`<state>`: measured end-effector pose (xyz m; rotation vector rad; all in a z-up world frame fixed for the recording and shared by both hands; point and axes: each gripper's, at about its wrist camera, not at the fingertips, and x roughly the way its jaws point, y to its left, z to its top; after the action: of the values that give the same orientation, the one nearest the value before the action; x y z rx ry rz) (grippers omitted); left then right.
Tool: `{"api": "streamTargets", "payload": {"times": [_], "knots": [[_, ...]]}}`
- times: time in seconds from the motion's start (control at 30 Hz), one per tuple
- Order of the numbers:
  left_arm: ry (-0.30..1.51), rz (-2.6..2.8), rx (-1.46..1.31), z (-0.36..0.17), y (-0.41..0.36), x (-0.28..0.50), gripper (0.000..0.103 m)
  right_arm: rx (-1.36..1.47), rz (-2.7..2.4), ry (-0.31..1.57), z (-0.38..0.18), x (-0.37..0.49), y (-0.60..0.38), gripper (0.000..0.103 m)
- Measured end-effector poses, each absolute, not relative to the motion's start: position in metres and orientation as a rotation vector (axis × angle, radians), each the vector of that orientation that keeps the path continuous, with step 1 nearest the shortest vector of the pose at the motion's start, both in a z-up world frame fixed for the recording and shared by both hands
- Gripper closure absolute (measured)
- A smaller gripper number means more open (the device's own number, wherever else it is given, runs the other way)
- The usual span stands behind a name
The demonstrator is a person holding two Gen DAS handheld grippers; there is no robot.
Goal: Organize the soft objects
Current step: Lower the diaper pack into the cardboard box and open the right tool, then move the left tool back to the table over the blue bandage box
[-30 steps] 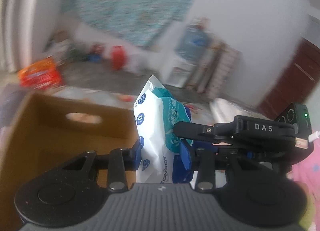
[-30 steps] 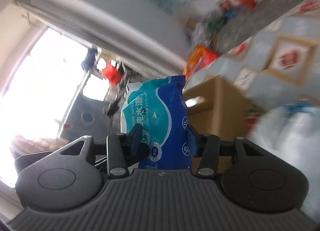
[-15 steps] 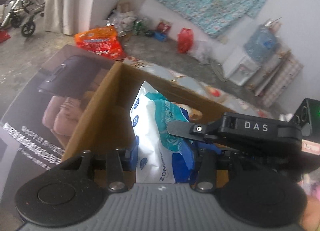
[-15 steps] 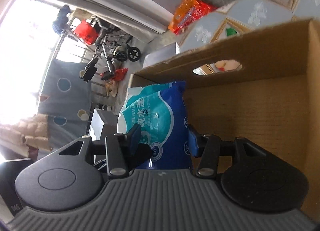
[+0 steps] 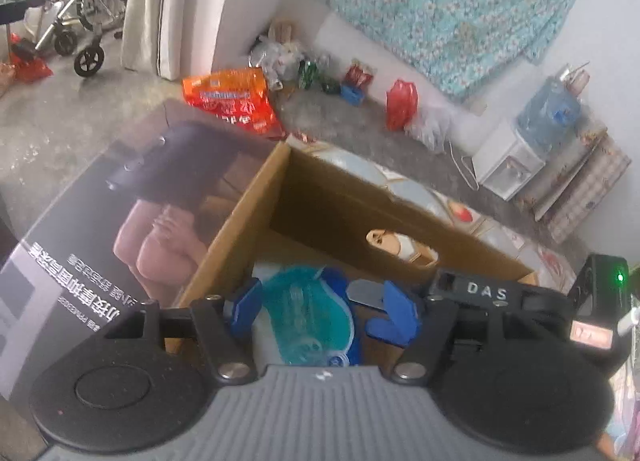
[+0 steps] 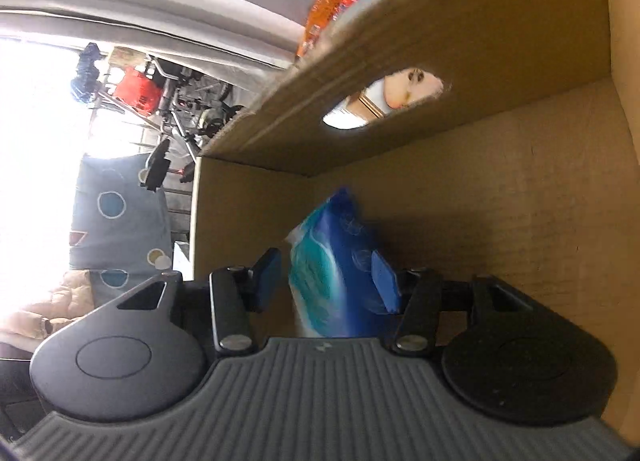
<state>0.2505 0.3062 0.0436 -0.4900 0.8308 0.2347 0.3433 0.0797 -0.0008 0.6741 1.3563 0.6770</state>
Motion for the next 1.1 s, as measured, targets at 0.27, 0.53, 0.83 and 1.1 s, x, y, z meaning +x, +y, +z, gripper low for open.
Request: {"api": "streamTargets", "payload": {"times": [0.27,0.53,0.83,1.1], "knots": [[0.747,0.244,-0.555,0.075,0.314,0.217,0.033,0.398,0.862,1.378,0.045,0.308,0.077,0.053],[0.706,0.267,-0.588,0.087,0.327,0.196,0.031,0.238,0.845,1.538,0.009,0.286,0.115,0.055],[0.709,0.285,-0.585,0.083,0.334,0.191,0.031,0.410,0.817,1.476,-0.012,0.297,0.136,0.057],[0.703,0.286,-0.585,0.082,0.330,0.188,0.030,0.491,0.913,1.455,-0.023,0.295,0.150,0.042]]}}
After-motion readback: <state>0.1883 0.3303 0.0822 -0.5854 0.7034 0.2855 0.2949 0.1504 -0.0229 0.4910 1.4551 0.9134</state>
